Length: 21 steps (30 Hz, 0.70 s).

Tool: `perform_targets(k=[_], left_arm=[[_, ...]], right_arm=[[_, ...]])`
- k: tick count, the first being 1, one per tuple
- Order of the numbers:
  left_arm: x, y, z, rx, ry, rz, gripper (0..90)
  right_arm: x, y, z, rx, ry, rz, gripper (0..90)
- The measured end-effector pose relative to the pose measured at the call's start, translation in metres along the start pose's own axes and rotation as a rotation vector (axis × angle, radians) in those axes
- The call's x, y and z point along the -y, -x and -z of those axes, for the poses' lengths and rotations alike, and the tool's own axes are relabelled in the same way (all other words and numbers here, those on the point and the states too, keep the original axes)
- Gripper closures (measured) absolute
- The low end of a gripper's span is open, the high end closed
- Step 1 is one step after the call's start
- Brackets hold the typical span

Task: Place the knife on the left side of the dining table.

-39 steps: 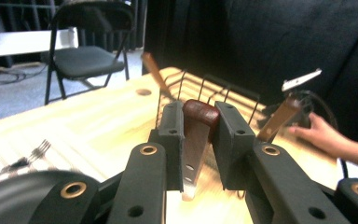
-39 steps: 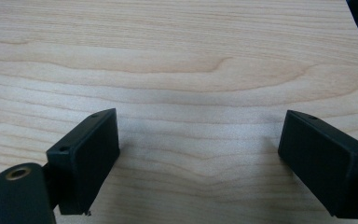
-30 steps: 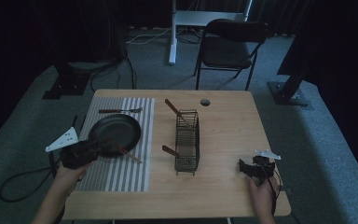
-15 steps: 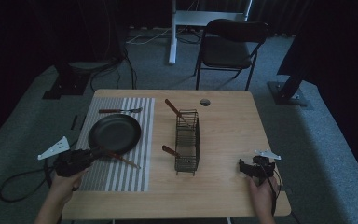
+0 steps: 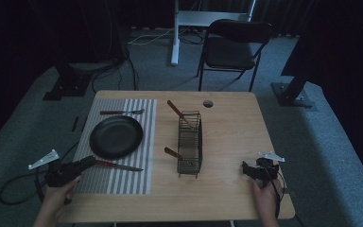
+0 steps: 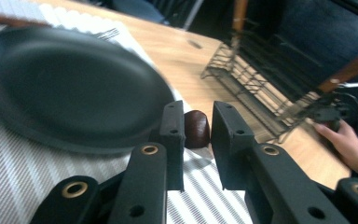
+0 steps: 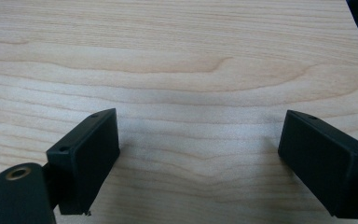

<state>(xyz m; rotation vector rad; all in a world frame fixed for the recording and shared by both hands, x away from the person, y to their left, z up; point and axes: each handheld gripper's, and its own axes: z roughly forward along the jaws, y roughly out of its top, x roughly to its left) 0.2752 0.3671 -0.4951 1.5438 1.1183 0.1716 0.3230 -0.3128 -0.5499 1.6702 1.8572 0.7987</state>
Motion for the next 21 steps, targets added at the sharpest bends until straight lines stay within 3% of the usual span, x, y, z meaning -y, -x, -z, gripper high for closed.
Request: perform_targets(k=[3, 8, 15, 19, 21], left_arm=[[0.013, -0.012, -0.001, -0.045, -0.004, 0.07, 70.6], [0.023, -0.019, -0.002, -0.077, -0.024, 0.114, 67.7], [0.025, -0.03, -0.005, -0.13, -0.03, 0.175, 64.5], [0.024, -0.034, -0.009, -0.153, -0.047, 0.218, 61.4], [0.025, -0.037, -0.013, -0.184, -0.071, 0.241, 59.3]], right_arm=[[0.0, 0.0, 0.0, 0.0, 0.0, 0.0, 11.4], [0.0, 0.0, 0.0, 0.0, 0.0, 0.0, 11.4], [0.0, 0.0, 0.0, 0.0, 0.0, 0.0, 11.4], [0.0, 0.0, 0.0, 0.0, 0.0, 0.0, 11.4], [0.0, 0.0, 0.0, 0.0, 0.0, 0.0, 11.4]])
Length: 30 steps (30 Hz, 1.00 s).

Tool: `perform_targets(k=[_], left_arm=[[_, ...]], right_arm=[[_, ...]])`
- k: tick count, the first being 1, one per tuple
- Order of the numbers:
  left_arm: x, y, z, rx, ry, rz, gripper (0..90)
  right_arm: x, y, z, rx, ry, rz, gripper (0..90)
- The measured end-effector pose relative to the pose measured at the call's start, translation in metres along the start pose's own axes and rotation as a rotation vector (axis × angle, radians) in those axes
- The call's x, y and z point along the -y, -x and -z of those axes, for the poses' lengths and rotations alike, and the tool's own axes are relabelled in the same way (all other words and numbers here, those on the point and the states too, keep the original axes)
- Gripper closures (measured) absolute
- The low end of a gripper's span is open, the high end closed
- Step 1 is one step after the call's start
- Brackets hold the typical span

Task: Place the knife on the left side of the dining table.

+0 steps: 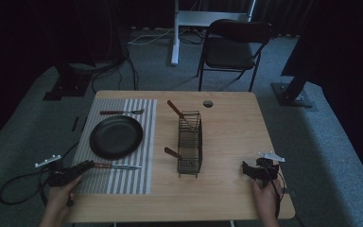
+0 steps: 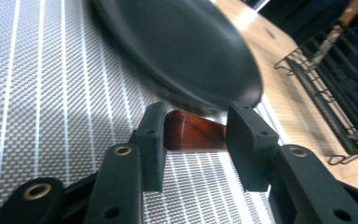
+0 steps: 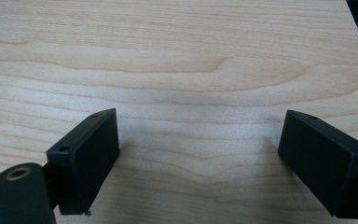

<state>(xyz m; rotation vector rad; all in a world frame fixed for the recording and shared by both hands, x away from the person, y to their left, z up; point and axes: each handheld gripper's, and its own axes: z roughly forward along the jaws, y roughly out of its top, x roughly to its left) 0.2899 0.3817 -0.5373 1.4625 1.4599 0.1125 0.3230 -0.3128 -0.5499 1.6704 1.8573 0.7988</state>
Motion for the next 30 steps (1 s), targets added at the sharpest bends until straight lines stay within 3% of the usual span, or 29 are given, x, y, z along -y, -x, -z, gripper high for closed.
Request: perform_targets(k=[4, 5, 6, 8, 10, 11, 14, 16, 20, 24, 26, 30], left_arm=[[0.003, -0.002, -0.007, -0.08, -0.028, 0.009, 52.6], [0.003, -0.002, -0.007, -0.08, -0.028, 0.009, 51.0], [0.005, 0.0, -0.011, -0.142, -0.044, -0.023, 48.6], [0.005, 0.003, -0.011, -0.159, -0.047, -0.038, 46.0], [0.004, 0.01, -0.014, -0.209, -0.063, -0.091, 40.9], [0.004, 0.01, -0.014, -0.209, -0.063, -0.091, 40.9], [0.006, 0.017, -0.019, -0.259, -0.052, -0.151, 38.5], [0.007, 0.017, -0.019, -0.268, -0.041, -0.158, 38.5], [0.008, 0.022, -0.014, -0.33, -0.008, -0.202, 38.4], [0.01, 0.028, -0.009, -0.348, 0.007, -0.227, 36.7], [0.014, 0.034, -0.007, -0.362, 0.008, -0.26, 36.0], [0.024, 0.047, -0.005, -0.386, -0.015, -0.296, 29.0]], right_arm=[[0.0, 0.0, 0.0, 0.0, 0.0, 0.0, 11.4], [0.0, 0.0, 0.0, 0.0, 0.0, 0.0, 11.4], [0.0, 0.0, 0.0, 0.0, 0.0, 0.0, 11.4], [0.0, 0.0, 0.0, 0.0, 0.0, 0.0, 11.4], [0.0, 0.0, 0.0, 0.0, 0.0, 0.0, 11.4], [0.0, 0.0, 0.0, 0.0, 0.0, 0.0, 11.4], [0.0, 0.0, 0.0, 0.0, 0.0, -0.001, 11.4], [0.0, 0.0, 0.0, 0.0, 0.0, -0.001, 11.4], [0.0, 0.0, 0.0, 0.0, 0.0, 0.0, 11.4], [0.0, 0.0, 0.0, 0.0, 0.0, -0.001, 11.4], [0.0, 0.0, 0.0, 0.0, 0.0, 0.0, 11.4], [0.0, 0.0, 0.0, 0.0, 0.0, 0.0, 11.4]])
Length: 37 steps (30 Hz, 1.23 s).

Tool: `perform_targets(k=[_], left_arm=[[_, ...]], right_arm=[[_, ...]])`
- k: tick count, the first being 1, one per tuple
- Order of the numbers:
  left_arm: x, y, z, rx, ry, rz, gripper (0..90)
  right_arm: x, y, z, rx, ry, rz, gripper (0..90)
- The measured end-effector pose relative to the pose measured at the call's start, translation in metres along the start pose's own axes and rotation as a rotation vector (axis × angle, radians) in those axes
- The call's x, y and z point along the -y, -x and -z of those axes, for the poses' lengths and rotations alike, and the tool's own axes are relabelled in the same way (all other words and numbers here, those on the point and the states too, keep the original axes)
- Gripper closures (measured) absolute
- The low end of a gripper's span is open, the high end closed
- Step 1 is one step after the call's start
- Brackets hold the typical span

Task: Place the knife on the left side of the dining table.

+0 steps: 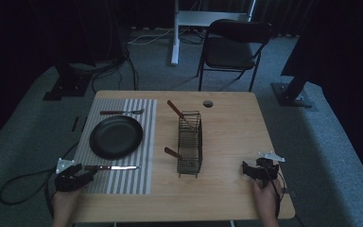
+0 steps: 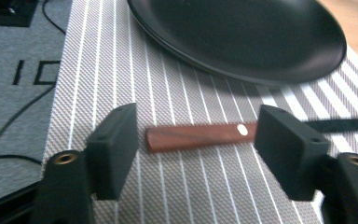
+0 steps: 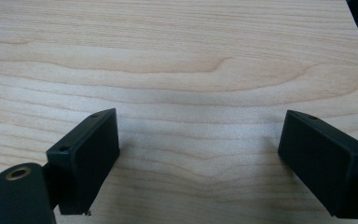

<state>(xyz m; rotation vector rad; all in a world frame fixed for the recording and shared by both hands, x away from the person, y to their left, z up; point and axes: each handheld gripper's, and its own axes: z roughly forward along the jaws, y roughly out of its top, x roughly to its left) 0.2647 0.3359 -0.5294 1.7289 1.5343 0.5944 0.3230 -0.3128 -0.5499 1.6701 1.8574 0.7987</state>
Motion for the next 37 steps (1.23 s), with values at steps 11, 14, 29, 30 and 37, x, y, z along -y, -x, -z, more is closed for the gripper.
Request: perform_targets(k=[11, 14, 29, 30, 37], left_arm=[[0.02, 0.026, 0.01, -0.034, -0.054, -0.011, 0.2], [0.023, 0.032, 0.009, -0.049, -0.055, -0.032, 0.2], [0.029, 0.037, 0.006, -0.218, -0.027, -0.053, 0.2], [0.029, 0.038, 0.008, -0.236, -0.014, -0.054, 0.2], [0.029, 0.038, 0.007, -0.246, -0.01, -0.049, 0.2]], right_arm=[[0.0, 0.0, 0.0, 0.0, 0.0, 0.0, 11.4], [0.0, 0.0, 0.0, 0.0, 0.0, -0.001, 11.4], [0.0, 0.0, 0.0, 0.0, 0.0, 0.0, 11.4], [0.0, 0.0, 0.0, 0.0, 0.0, 0.0, 11.4], [0.0, 0.0, 0.0, 0.0, 0.0, -0.001, 11.4]])
